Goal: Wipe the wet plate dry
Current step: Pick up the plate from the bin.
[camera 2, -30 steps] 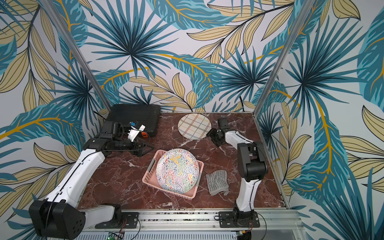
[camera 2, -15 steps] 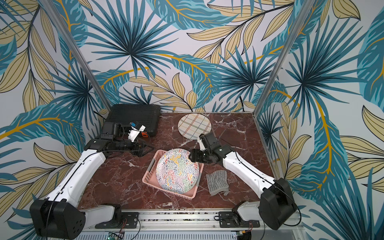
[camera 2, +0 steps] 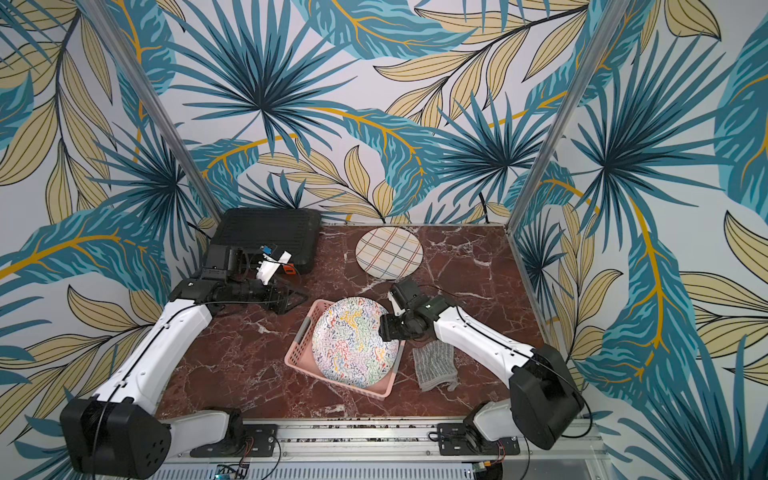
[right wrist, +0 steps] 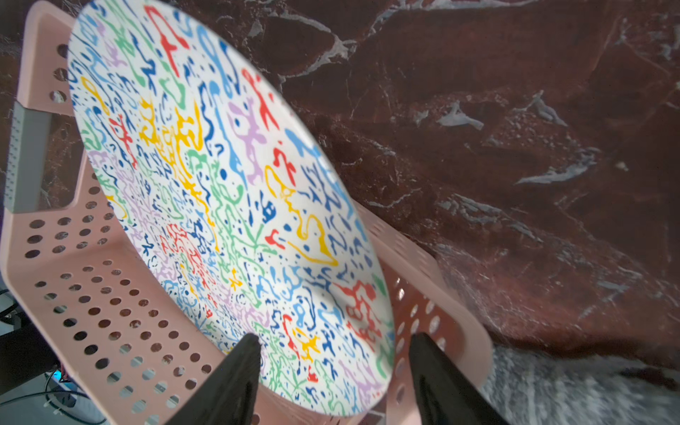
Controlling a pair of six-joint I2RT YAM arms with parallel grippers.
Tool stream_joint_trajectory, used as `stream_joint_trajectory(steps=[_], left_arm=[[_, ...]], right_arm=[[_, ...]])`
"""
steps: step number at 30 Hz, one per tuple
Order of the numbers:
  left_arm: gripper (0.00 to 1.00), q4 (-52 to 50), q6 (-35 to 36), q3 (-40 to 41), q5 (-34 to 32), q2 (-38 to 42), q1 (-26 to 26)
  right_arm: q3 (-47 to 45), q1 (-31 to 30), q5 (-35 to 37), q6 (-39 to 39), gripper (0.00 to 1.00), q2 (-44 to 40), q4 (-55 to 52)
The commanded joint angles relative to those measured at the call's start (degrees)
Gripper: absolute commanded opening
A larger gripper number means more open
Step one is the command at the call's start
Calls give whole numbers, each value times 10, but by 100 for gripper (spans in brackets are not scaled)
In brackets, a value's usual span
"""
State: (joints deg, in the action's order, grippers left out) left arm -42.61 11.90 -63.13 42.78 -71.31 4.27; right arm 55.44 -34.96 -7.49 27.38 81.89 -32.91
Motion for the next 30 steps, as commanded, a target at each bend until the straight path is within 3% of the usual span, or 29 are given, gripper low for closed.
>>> stream_joint_trajectory(steps=[1,5,9,14,17,25,30], left_arm=[[100,10,-4,5,12,7,-3],[100,10,-3,5,12,7,-3],[100,9,-3,6,11,7,-3],[100,11,-9,5,16,6,-3],[100,12,-11,6,17,5,-2],[100,34,-34,12,2,9,-3],[100,67,-59,30,-16,10,-3]], right_arm=[[-9,-1,8,-11,68,24,19],[-10,-1,-14,-9,65,53,51],[-22,-1,-43,-11,54,60,104],[-40,-1,-43,-17,12,25,138],[-51,-1,-59,-23,0,-9,149],[-43,2,-88,-50,0,-118,117],[-33,25,-116,-26,0,-196,114]])
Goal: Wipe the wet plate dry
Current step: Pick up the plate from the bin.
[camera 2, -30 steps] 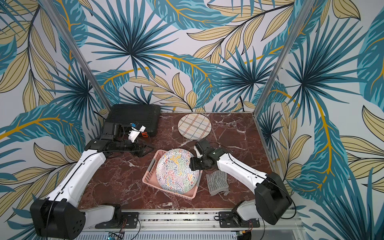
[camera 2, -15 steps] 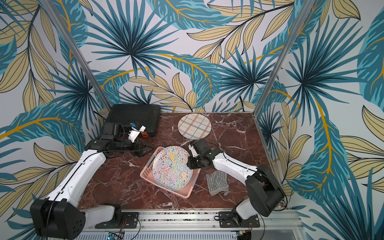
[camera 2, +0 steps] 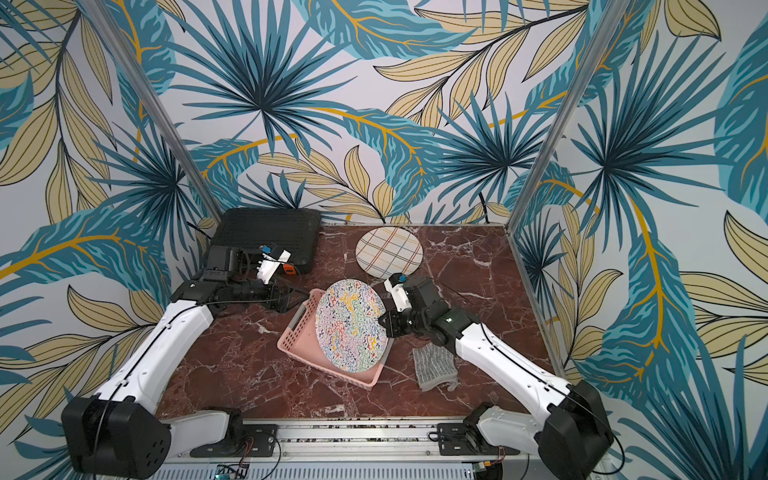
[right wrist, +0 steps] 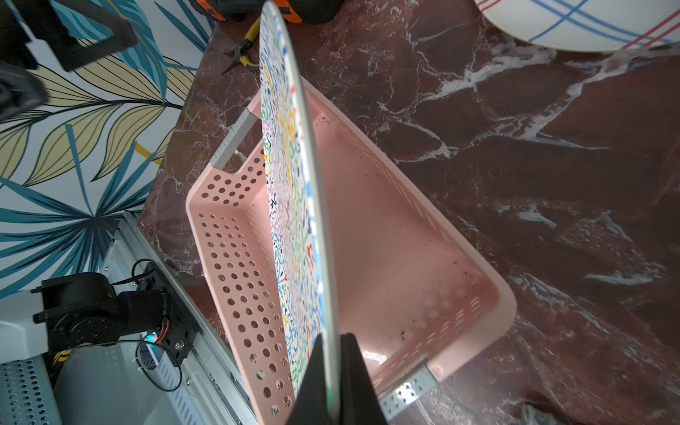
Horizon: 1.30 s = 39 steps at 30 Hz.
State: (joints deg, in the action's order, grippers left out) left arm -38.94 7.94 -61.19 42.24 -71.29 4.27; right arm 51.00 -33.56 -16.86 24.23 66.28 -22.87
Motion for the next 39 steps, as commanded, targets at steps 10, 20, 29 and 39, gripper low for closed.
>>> stream_joint_trajectory(steps=[10,20,29,39], left_arm=[[100,37,-45,5,41,-11,-3],[96,21,-51,3,193,-31,-3],[52,21,-60,10,275,-27,-3],[0,14,-57,8,279,-27,-3]], right_arm=[[10,54,-104,52,0,-113,48],[-10,60,-164,103,0,-109,149],[-35,61,-175,113,0,-78,197],[-25,67,-106,91,8,-58,144]])
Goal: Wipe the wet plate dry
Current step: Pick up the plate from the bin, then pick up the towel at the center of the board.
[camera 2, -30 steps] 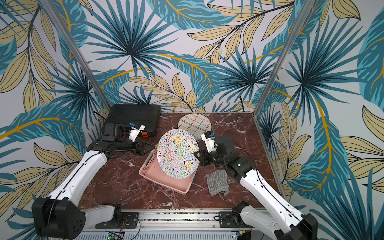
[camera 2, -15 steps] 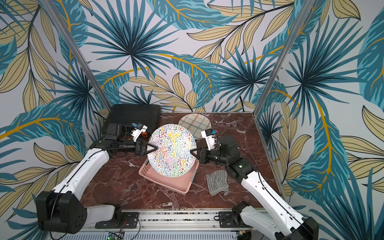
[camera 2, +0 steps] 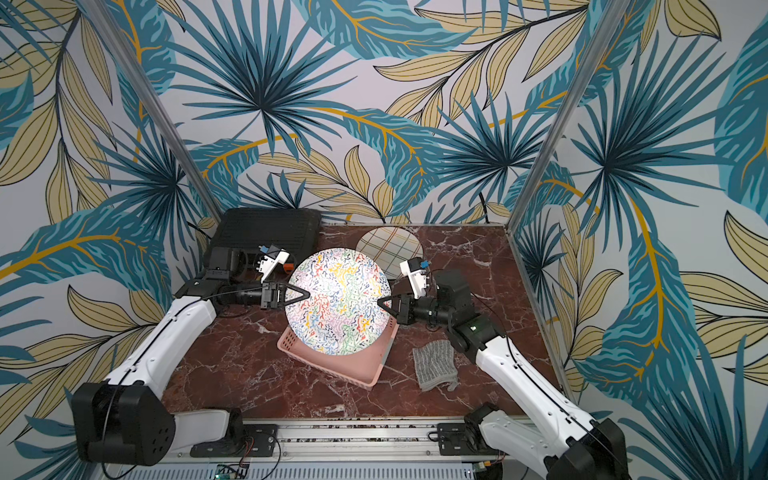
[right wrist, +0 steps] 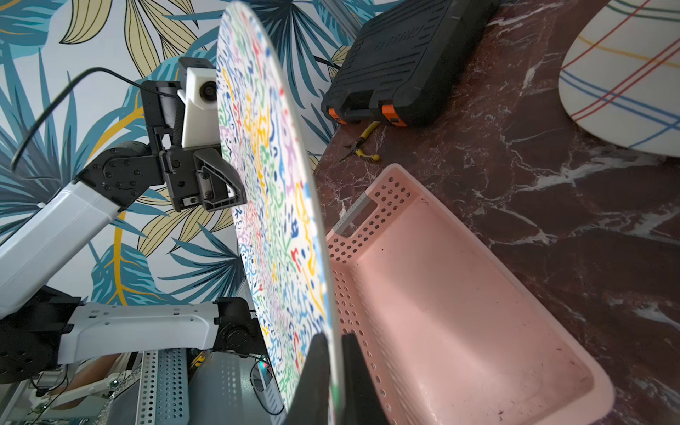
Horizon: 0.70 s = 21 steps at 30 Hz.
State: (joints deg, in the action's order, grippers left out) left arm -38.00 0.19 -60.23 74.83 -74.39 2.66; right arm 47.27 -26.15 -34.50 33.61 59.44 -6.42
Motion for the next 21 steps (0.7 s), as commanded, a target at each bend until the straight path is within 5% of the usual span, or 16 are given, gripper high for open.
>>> stream_joint_trajectory(steps=[1,4,7,15,21], left_arm=[[0,5,21,-2,-52,5,13],[0,4,22,-6,-62,7,13],[0,7,19,-8,-67,9,12],[0,11,17,-11,-81,12,12],[0,13,18,-7,-82,17,12]], right_arm=[[21,-7,89,-10,19,13,-47],[42,-7,155,-20,48,16,-139],[51,-8,256,0,57,8,-223],[30,-78,524,178,58,14,-464],[-37,-99,541,234,61,37,-458]])
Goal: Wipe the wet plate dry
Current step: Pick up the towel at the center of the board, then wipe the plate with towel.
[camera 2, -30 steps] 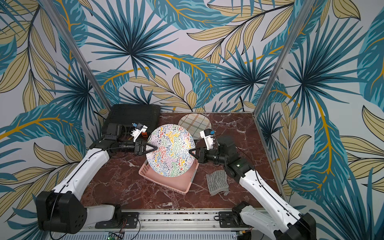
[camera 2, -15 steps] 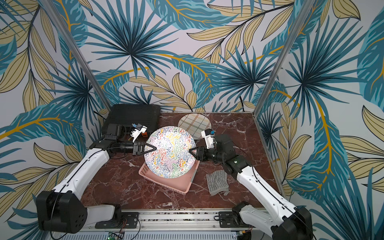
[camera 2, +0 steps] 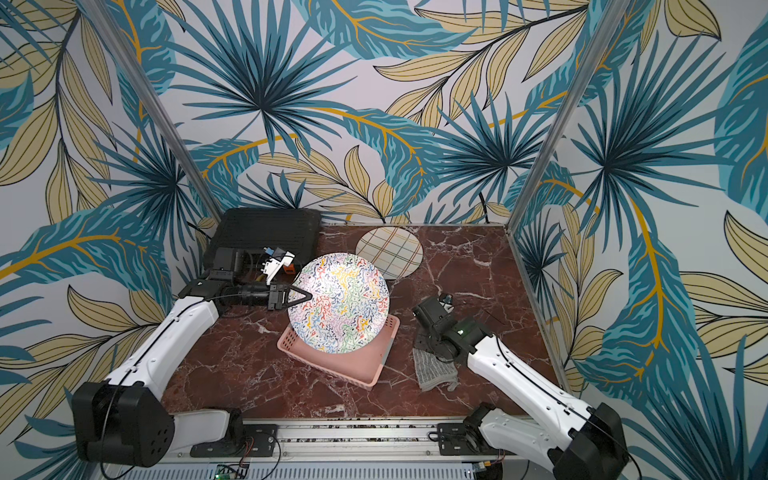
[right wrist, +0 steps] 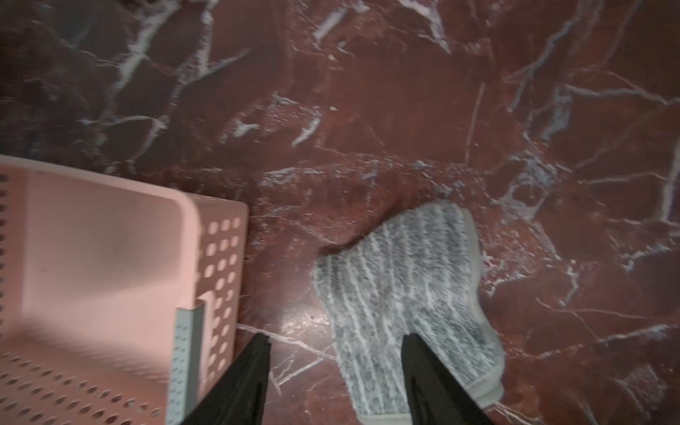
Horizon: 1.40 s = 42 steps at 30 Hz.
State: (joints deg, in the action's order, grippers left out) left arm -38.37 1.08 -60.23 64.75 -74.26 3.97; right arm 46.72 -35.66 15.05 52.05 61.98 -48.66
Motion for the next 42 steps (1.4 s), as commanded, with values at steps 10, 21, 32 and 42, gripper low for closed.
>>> stream_joint_trajectory(steps=[10,21,32,42], left_arm=[[0,17,11,-5,13,17,-1],[0,22,12,2,-8,28,-1],[0,4,17,-28,-16,12,1],[0,4,10,-62,-21,-21,32]], right_arm=[[-106,-20,18,87,61,140,105],[-100,-23,62,45,0,90,123],[78,-35,-38,-174,0,-98,216],[450,-164,92,-199,0,260,178]])
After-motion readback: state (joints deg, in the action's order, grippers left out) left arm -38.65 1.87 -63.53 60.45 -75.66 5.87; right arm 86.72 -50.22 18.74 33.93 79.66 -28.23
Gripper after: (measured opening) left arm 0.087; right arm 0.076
